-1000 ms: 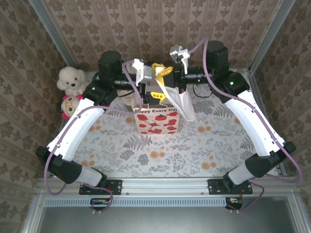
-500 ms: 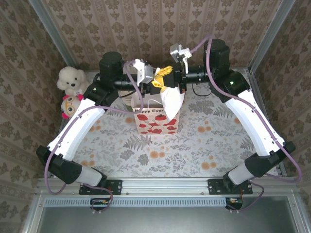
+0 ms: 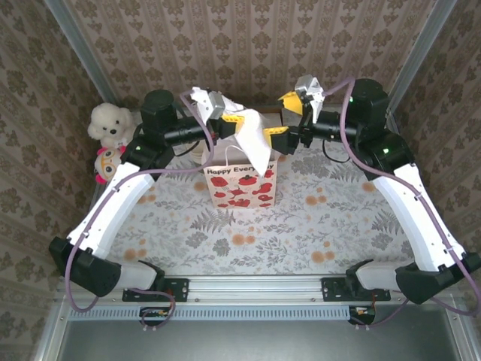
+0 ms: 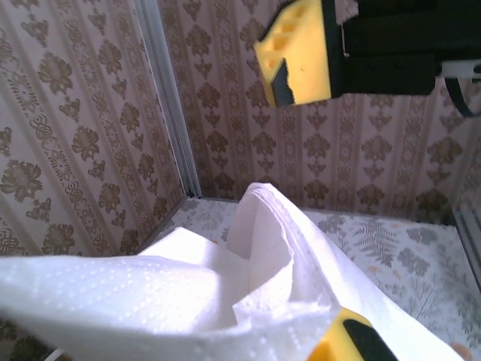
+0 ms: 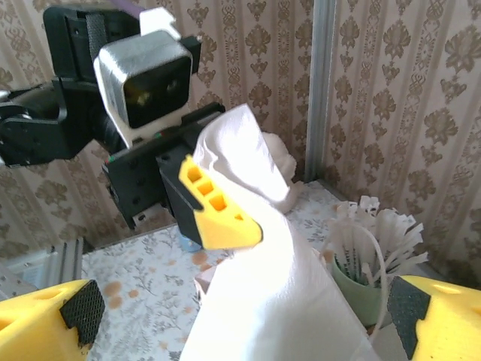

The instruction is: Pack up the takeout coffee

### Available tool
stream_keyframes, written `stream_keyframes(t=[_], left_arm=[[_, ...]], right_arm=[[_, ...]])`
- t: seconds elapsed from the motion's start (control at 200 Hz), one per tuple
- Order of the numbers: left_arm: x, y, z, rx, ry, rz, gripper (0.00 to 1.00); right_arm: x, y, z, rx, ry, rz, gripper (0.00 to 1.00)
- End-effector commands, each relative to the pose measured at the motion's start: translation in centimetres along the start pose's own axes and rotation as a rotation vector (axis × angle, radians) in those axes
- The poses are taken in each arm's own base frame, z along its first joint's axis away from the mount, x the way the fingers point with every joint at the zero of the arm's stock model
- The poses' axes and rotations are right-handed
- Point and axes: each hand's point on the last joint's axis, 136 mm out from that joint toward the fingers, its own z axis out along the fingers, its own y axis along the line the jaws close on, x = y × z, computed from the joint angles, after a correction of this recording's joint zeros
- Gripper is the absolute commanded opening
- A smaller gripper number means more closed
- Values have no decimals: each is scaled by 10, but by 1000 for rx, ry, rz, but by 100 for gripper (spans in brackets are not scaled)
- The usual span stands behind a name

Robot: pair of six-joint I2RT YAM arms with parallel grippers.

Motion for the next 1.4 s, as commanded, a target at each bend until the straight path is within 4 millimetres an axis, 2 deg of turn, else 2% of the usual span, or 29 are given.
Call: stream_keyframes(t=[0.0, 0.05, 0.1, 0.13, 0.235, 0.34, 0.425, 0.51, 0.55, 0.625, 0.705, 0.755, 0.795, 0.85, 0.885, 0.935, 0.98, 1.085, 1.23, 1.28, 1.395], left_arm=[[-31, -7, -8, 5, -75, -68, 0], [-35, -6, -9, -3, -82, -89, 0], [-38, 2, -9, -46, -88, -121, 0], [-40, 5, -10, -63, -92, -143, 0], [-49, -4, -10, -9, -123, -167, 0], [-52, -7, -11, 21, -145, -181, 0], [-50, -9, -10, 41, -144, -183, 0], [-41, -9, -11, 47, -121, -178, 0], [-36, -6, -13, 39, -114, -181, 0], [-27, -2, -17, 34, -104, -211, 0], [-16, 12, -31, -10, -94, -253, 2], [-9, 16, -37, -37, -85, -277, 10], [-2, 18, -44, -66, -71, -295, 23], [8, 20, -53, -125, -49, -307, 52], [14, 22, -61, -181, -36, -314, 67], [23, 25, -72, -262, -17, -327, 81], [33, 31, -83, -356, 10, -351, 90], [58, 44, -110, -570, 82, -439, 100], [106, 60, -152, -888, 180, -668, 100], [122, 57, -157, -928, 214, -742, 100], [148, 51, -155, -962, 232, -865, 100]], right_arm=[[21, -12, 13, 14, 68, -37, 100], [18, -14, 18, 0, 63, -28, 100], [11, -7, 20, -50, 53, -28, 100], [17, -8, 30, -84, 70, -14, 100], [20, -4, 47, -130, 87, -20, 99], [24, -3, 61, -183, 103, 11, 93], [26, 5, 69, -253, 103, 21, 77], [27, 12, 75, -293, 98, 15, 44], [29, 11, 78, -289, 100, 7, 32], [37, 6, 83, -266, 120, -15, 17], [52, 1, 87, -238, 176, -44, 10], [60, -4, 89, -213, 208, -61, 7], [68, -10, 91, -186, 245, -73, 6], [82, -17, 93, -156, 308, -80, 5], [90, -18, 95, -156, 341, -84, 5], [101, -18, 96, -170, 381, -78, 5], [110, -16, 97, -188, 413, -69, 6], [129, -14, 98, -209, 492, -74, 6], [153, -7, 101, -256, 618, -124, 6], [159, -6, 105, -268, 657, -137, 5], [178, -2, 116, -281, 741, -182, 6]])
